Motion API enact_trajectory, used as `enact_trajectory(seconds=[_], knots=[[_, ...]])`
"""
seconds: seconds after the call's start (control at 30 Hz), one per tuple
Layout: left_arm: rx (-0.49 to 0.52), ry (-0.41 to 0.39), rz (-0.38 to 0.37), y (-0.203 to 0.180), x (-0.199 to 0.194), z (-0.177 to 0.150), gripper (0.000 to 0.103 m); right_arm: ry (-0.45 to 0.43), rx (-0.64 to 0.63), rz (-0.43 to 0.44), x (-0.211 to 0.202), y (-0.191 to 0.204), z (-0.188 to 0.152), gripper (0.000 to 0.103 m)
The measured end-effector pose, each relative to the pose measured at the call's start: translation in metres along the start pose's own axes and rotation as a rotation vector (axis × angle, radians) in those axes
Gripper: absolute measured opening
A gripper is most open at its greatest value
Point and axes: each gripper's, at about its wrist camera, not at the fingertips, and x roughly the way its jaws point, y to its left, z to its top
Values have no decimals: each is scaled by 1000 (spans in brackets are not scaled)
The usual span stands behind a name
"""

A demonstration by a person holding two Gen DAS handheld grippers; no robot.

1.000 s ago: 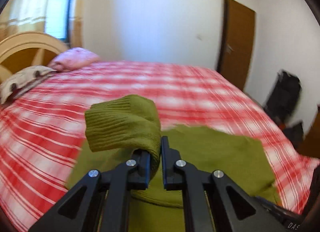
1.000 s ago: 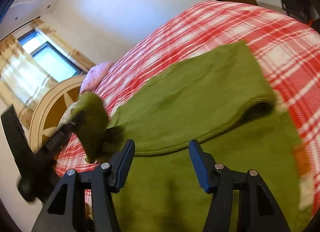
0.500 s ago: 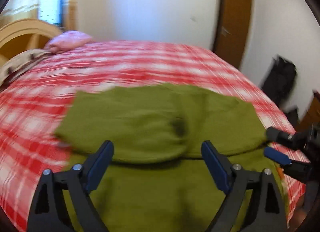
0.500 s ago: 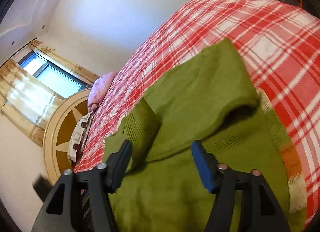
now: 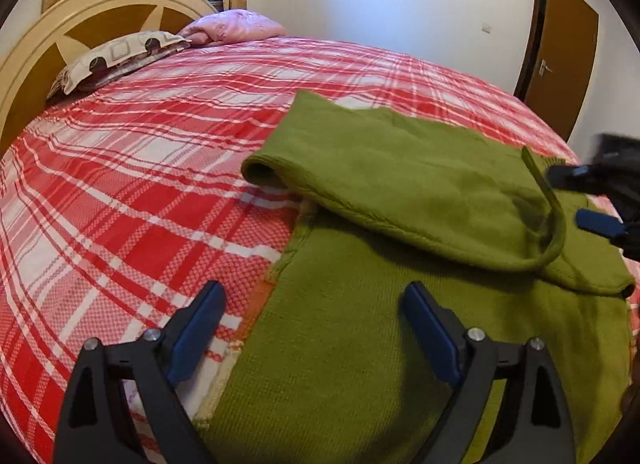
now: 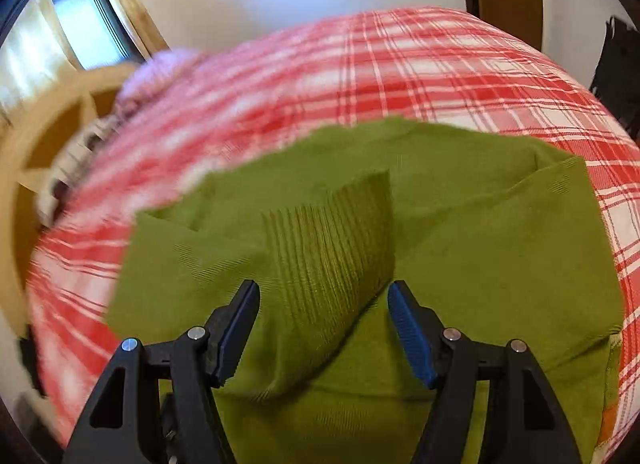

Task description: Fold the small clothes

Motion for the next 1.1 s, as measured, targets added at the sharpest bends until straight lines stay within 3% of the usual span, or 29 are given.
enact_trajectory(seconds=[0.1, 0.2, 0.3, 0.4, 0.5, 0.57, 0.67, 0.77, 0.8, 0.83, 0.87, 1.1], knots=[[11, -9, -5, -3, 1, -2, 100, -15, 6, -1, 5, -14, -7, 67], [11, -5, -22, -1, 2, -1, 103, -61, 110, 57, -12, -51, -12, 61], [17, -4, -23, 1, 5, 1, 103, -71, 230, 114, -20, -92, -24, 61], [16, -5, -24, 1, 6, 1, 103, -99, 342, 248, -27, -124, -36, 61], [17, -4, -22, 1, 6, 1, 103, -85, 375, 323, -26, -128, -33, 61], [16, -4, -22, 1, 6, 1, 103, -76, 364, 334, -24, -124, -29, 61], [15, -5, -24, 1, 6, 1, 103, -32, 277, 291, -22, -109, -28, 61], [16, -5, -22, 1, 7, 1, 103, -42, 194, 257, -27, -98, -35, 60], [15, -5, -23, 1, 6, 1, 103, -48, 160, 232, -27, -94, -37, 48], [15, -6, -23, 1, 6, 1, 103, -51, 123, 195, -25, -92, -38, 28], [15, -6, -23, 1, 6, 1, 103, -52, 95, 166, -23, -90, -40, 21], [15, -5, -23, 1, 7, 1, 103, -91, -28, 128, -31, -79, -27, 9]])
